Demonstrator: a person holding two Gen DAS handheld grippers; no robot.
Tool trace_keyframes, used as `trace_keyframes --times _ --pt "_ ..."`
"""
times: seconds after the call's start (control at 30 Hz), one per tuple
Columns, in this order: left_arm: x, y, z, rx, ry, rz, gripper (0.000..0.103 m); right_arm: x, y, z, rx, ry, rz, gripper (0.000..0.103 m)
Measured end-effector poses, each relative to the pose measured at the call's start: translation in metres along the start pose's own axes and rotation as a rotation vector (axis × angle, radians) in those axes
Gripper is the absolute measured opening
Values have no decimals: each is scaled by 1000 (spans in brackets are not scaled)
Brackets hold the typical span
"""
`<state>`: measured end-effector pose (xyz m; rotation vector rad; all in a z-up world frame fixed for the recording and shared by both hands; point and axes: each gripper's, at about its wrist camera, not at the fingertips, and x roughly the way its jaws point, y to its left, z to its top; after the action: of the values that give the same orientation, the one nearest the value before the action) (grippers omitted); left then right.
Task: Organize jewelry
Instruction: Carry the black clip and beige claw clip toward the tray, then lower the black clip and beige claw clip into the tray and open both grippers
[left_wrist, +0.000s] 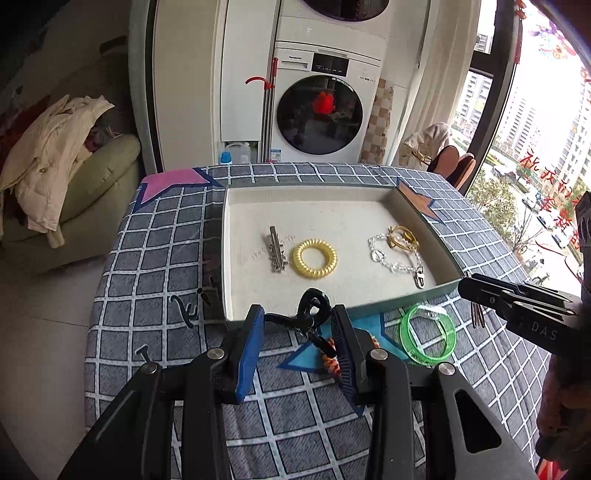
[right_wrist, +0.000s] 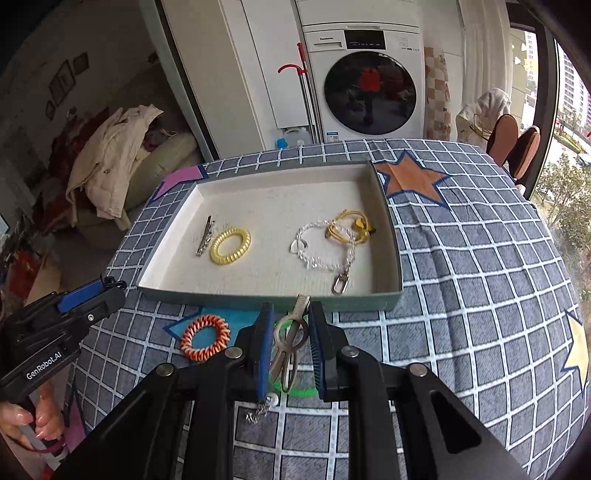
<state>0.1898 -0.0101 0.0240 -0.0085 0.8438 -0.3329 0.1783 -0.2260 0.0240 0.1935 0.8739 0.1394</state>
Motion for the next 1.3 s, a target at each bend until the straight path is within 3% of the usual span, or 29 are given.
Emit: trace_keyframes --times 0.27,0.5,0.73,1.3 --pt "34 0 39 35 -8 49 57 29 0 44 -7 -5 23 21" --pt "75 7 60 12 15 81 57 62 -3 63 5 6 27 21" --pt "110 3 54 35 61 105 57 93 -10 66 22 37 0 21" --pt "141 -9 39 96 102 141 60 125 -18 51 40 86 -34 22"
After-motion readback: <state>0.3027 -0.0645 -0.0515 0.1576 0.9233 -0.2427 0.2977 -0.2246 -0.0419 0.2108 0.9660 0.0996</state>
